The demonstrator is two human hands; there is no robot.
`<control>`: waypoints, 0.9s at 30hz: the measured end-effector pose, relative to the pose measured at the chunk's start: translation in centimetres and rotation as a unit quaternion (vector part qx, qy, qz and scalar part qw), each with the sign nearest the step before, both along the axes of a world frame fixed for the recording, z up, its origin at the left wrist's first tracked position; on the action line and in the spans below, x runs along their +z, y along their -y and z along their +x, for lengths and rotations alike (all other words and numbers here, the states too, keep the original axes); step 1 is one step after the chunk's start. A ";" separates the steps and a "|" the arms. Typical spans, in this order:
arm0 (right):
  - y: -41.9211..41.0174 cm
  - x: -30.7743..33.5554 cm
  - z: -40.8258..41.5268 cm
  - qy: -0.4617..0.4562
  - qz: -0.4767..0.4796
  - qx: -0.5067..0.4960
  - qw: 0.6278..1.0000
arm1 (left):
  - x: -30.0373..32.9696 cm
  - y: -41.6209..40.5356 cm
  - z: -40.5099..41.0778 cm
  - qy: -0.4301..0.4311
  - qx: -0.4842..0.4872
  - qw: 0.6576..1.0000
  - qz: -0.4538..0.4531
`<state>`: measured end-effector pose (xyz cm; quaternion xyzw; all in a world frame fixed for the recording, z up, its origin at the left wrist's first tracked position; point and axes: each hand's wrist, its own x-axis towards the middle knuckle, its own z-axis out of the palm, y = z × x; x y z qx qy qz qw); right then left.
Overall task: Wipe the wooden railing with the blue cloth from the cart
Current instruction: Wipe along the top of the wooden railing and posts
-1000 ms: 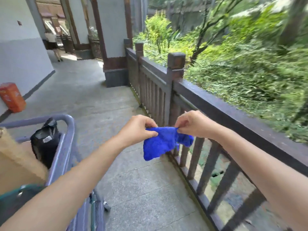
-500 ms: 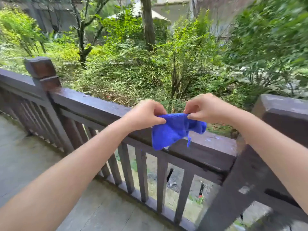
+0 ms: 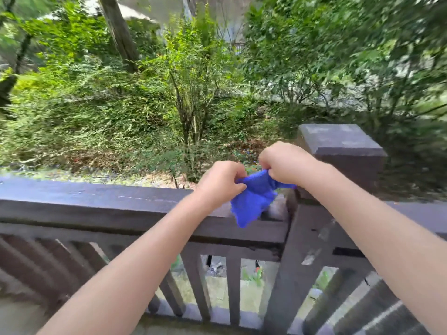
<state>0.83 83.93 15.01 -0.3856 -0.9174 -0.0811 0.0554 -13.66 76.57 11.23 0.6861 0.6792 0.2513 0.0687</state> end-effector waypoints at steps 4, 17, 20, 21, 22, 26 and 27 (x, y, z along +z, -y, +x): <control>-0.5 -5.2 -0.6 0.024 -0.070 -0.070 0.995 | -3.9 -1.8 -0.3 -0.024 -0.038 0.997 -0.056; 2.4 -14.0 -1.6 -0.170 -0.192 -0.244 0.935 | -12.8 -0.6 0.9 -0.163 -0.052 0.985 -0.037; 2.4 -15.3 -2.3 -0.179 -0.141 -0.252 0.941 | -13.0 -1.1 0.7 -0.192 -0.047 0.980 -0.033; 2.2 -15.6 -2.4 -0.178 -0.124 -0.255 0.942 | -13.0 -1.2 0.6 -0.199 -0.048 0.978 -0.028; 2.1 -15.8 -2.5 -0.179 -0.113 -0.254 0.944 | -12.9 -1.3 0.4 -0.208 -0.048 0.977 -0.022; 1.4 -16.0 -3.7 -0.166 -0.118 -0.219 0.954 | -12.7 -1.2 -1.1 -0.220 -0.039 0.974 -0.035; 1.2 -15.9 -4.7 -0.163 -0.124 -0.201 0.958 | -12.7 -1.0 -2.1 -0.223 -0.026 0.974 -0.038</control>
